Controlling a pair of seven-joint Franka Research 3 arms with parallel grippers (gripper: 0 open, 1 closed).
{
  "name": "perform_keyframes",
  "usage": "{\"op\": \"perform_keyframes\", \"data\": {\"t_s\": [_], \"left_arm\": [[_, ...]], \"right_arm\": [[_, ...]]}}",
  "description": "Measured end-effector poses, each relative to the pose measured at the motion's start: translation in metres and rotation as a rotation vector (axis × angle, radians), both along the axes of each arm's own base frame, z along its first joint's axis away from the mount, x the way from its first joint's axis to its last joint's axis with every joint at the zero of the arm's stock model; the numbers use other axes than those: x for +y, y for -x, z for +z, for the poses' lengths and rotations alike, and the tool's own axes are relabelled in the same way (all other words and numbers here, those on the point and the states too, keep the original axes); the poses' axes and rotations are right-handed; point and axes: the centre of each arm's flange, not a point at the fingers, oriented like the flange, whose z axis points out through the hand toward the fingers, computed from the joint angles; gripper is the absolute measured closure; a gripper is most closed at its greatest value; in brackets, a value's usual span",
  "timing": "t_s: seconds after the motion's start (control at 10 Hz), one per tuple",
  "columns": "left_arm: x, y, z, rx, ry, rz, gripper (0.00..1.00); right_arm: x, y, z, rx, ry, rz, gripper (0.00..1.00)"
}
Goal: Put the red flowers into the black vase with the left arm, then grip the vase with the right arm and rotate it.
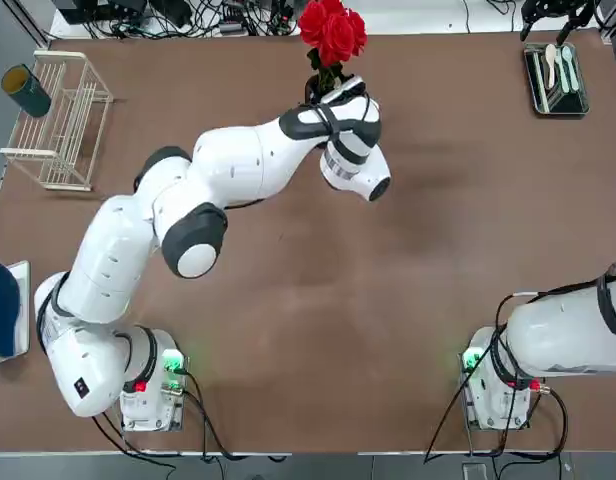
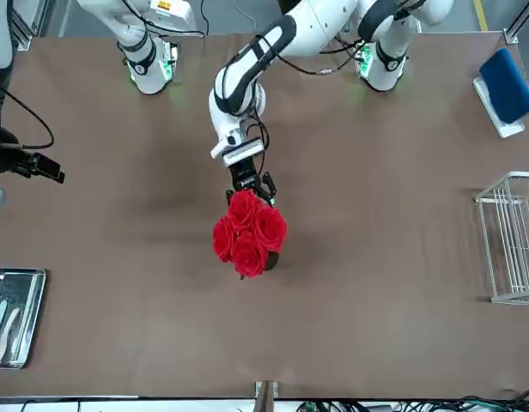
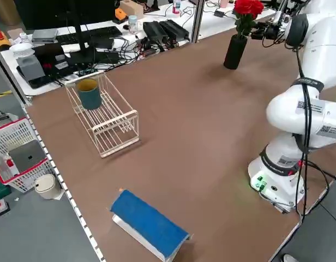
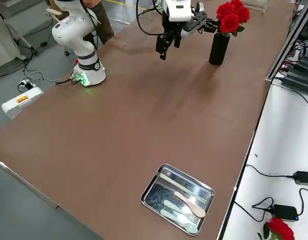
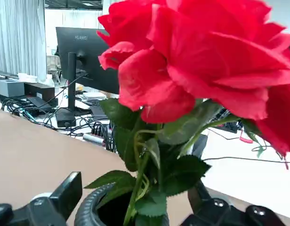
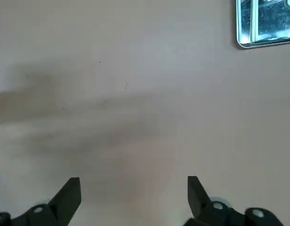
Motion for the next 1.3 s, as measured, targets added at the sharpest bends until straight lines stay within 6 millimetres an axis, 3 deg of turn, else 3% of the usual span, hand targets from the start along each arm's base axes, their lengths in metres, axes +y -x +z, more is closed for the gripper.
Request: {"op": "perform_keyframes", "data": {"t_s": [0.4,0.7,0.9,1.1,1.3], "left_arm": [[-0.016,0.043,0.006,0.019,0.001,0.054,0.01],[-0.024,0.062,0.036,0.077,0.014,0.071,0.01],[-0.027,0.071,0.07,0.138,0.042,0.082,0.01],[-0.024,0.08,0.127,0.221,0.075,0.093,0.01],[-0.013,0.085,0.188,0.296,0.115,0.098,0.01]], "right_arm": [[0.0,0.0,0.0,0.0,0.0,0.0,0.0],[0.0,0.0,0.0,0.0,0.0,0.0,0.0],[0.0,0.0,0.0,0.0,0.0,-0.001,0.0],[0.002,-0.002,-0.005,-0.015,0.003,-0.013,0.0],[0.022,-0.005,-0.021,-0.013,0.004,-0.036,0.0]]}}
